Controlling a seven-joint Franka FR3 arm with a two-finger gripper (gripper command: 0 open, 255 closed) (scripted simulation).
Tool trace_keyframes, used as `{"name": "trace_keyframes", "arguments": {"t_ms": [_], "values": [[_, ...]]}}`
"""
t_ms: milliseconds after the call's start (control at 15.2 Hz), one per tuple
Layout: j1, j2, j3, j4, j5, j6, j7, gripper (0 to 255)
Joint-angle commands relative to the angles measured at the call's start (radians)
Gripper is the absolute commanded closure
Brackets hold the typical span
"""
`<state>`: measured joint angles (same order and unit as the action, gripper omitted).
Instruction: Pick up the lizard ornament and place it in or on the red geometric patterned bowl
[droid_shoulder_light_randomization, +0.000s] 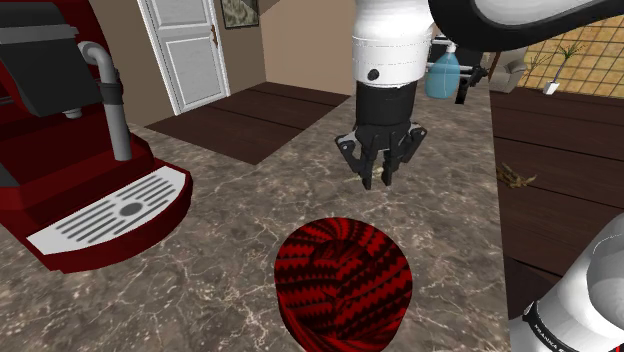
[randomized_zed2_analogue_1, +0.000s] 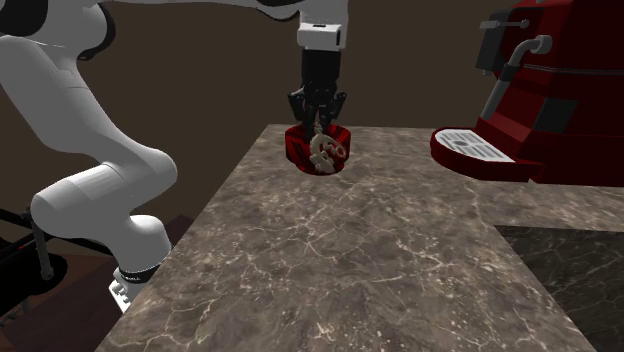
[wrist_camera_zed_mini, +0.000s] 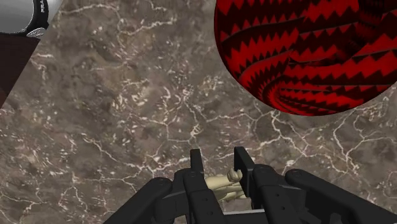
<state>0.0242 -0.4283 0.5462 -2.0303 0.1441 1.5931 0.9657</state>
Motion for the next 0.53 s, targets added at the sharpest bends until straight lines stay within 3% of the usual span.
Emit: {"name": "trace_keyframes", "arguments": {"t_ms": [0,264,462], "values": [[-0.003,0.008,-0.002,0.035,-0.005,-0.029,0.001,255],[-0.007,0.017,-0.005,0.087,-0.010,-0.071,0.002,255],[0.012,0.032,0.053,0.118,0.007,-0.084,0.080,255]]}}
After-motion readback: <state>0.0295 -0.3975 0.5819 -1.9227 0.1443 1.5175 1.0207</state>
